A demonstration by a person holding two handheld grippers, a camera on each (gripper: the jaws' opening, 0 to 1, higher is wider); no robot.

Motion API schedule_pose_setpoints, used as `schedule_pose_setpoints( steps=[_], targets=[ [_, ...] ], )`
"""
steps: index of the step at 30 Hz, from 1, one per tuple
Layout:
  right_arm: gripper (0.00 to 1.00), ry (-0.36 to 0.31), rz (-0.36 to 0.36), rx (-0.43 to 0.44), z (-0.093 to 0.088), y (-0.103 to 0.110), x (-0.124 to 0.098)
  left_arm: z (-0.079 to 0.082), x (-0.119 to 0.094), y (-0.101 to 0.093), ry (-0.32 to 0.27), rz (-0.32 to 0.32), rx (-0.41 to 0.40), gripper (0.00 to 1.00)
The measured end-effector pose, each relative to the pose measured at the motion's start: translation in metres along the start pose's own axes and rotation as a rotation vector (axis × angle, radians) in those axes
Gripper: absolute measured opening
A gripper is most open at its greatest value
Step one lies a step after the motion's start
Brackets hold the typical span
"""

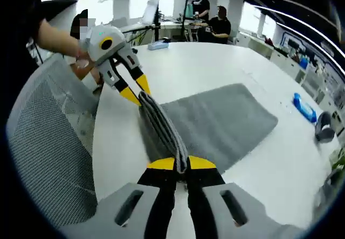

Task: Fold the towel on the table until its edges align and the towel forms a compact rectangular stack.

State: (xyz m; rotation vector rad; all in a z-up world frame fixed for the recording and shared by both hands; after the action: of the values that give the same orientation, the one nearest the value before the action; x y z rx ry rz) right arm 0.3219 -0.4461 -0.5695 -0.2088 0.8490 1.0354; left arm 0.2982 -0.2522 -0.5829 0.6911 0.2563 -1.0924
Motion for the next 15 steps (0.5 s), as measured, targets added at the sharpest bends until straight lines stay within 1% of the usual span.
schedule_pose_setpoints(
  steps=[1,2,3,4,5,6,7,8,9,10,11,12,13,14,15],
  targets=[
    [0.04,-0.005,0.015,0.068,-0.005,-0.005,0.002,0.000,0.002,0.001,-0.005,-0.005,-0.027,0.12],
    [0.05,-0.022,0.024,0.084,-0.008,-0.009,0.004,0.001,0.005,0.001,-0.020,-0.017,-0.047,0.11],
    [0.05,-0.016,0.055,0.114,-0.013,-0.011,0.007,0.001,0.007,0.002,-0.019,-0.024,-0.045,0.10],
    [0.05,-0.003,0.081,0.177,-0.019,-0.012,0.009,0.001,0.011,0.004,-0.020,-0.025,-0.056,0.10],
    [0.06,-0.031,0.072,0.174,-0.021,-0.015,0.010,0.000,0.013,0.005,-0.025,-0.025,-0.090,0.09],
    [0.07,-0.070,0.082,0.191,-0.023,-0.015,0.011,-0.002,0.016,0.006,-0.030,-0.030,-0.153,0.08],
    [0.08,-0.095,0.103,0.236,-0.024,-0.014,0.011,-0.005,0.016,0.008,-0.024,-0.020,-0.196,0.08],
    [0.08,-0.110,0.110,0.287,-0.029,-0.014,0.010,-0.007,0.017,0.010,-0.030,-0.009,-0.242,0.07],
    [0.09,-0.133,0.115,0.275,-0.031,-0.013,0.010,-0.009,0.018,0.010,-0.043,-0.014,-0.297,0.07],
    [0.09,-0.136,0.123,0.274,-0.036,-0.011,0.009,-0.011,0.019,0.010,-0.048,-0.011,-0.331,0.07],
    [0.09,-0.140,0.129,0.296,-0.039,-0.009,0.009,-0.012,0.019,0.009,-0.065,-0.014,-0.370,0.07],
    [0.09,-0.172,0.155,0.342,-0.041,-0.005,0.009,-0.012,0.019,0.008,-0.075,-0.015,-0.395,0.07],
    [0.09,-0.186,0.169,0.363,-0.043,-0.004,0.009,-0.015,0.018,0.008,-0.084,-0.010,-0.421,0.07],
    [0.08,-0.215,0.154,0.377,-0.043,-0.006,0.009,-0.015,0.018,0.008,-0.092,-0.011,-0.442,0.07],
    [0.07,-0.249,0.160,0.391,-0.040,-0.006,0.007,-0.014,0.018,0.008,-0.099,-0.013,-0.471,0.06]
  ],
)
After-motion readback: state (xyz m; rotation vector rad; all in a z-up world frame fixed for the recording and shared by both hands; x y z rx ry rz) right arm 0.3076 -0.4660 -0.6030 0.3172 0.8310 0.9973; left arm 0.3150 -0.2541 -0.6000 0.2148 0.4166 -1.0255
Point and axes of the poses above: the point that each gripper's makers call its tool centre point, and the gripper's own axes: x roughly forward along the fingers, y roughly to its left, z roughly out of its top, the point moved 5 cm from there along -x, roughly backward along the fingers, and after that the axes turned 11 degrees about x, right-handed, at the moved point
